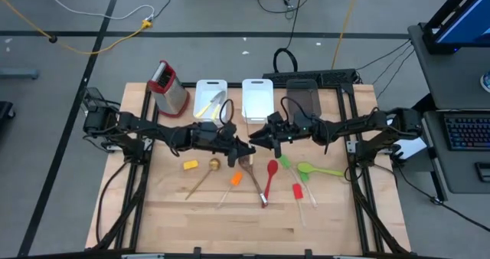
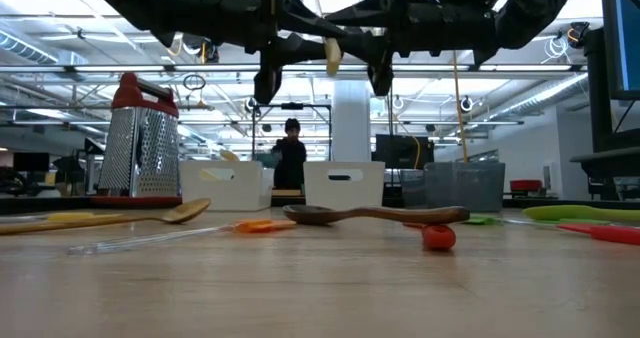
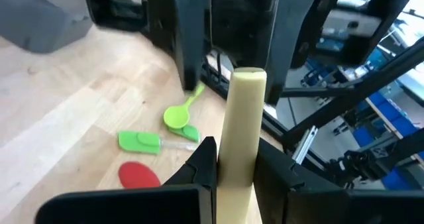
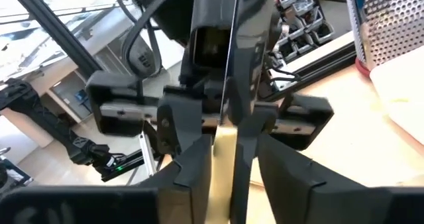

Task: Pick & Place Kitchen Items
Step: Put the yellow knife into the left white bin

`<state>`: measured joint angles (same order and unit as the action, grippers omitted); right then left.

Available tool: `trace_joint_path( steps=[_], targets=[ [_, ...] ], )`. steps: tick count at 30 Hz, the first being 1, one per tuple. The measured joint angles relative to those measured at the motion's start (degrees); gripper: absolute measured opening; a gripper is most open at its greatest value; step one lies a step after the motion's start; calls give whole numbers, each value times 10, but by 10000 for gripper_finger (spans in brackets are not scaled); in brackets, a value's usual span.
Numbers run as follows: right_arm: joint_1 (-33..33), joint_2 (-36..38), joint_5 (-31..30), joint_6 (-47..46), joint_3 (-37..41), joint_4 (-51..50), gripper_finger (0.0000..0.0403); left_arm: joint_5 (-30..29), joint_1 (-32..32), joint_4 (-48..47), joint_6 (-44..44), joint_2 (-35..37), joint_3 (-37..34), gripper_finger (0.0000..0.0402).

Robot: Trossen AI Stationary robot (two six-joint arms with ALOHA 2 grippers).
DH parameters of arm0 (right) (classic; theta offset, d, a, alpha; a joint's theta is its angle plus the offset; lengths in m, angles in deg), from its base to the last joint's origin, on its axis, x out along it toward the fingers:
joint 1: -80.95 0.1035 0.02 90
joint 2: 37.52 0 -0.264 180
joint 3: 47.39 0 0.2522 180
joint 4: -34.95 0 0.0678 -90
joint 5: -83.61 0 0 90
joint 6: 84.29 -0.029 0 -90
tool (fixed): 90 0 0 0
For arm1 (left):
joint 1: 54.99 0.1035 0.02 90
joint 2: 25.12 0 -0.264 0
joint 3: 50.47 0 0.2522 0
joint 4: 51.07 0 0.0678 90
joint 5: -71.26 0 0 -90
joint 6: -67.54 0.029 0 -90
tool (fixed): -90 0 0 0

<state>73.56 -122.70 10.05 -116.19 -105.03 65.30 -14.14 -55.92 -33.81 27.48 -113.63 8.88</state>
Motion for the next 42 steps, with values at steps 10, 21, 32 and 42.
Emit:
trace_joint_path(
  steps=[10, 21, 32, 42],
  targets=[
    [-13, 0, 0, 11, 0, -34, 167, 0, 0, -45, 0, 0, 0, 52],
    [-36, 0, 3, -20, 0, -89, 160, -1, 13, -126, -22, 1, 0, 52],
    [-71, 0, 34, -8, 0, -179, 57, -30, 88, -272, -67, 101, 0, 52],
    [-111, 0, 98, 29, 0, -178, 3, -34, 203, -411, -132, 177, 21, 52]
  ],
)
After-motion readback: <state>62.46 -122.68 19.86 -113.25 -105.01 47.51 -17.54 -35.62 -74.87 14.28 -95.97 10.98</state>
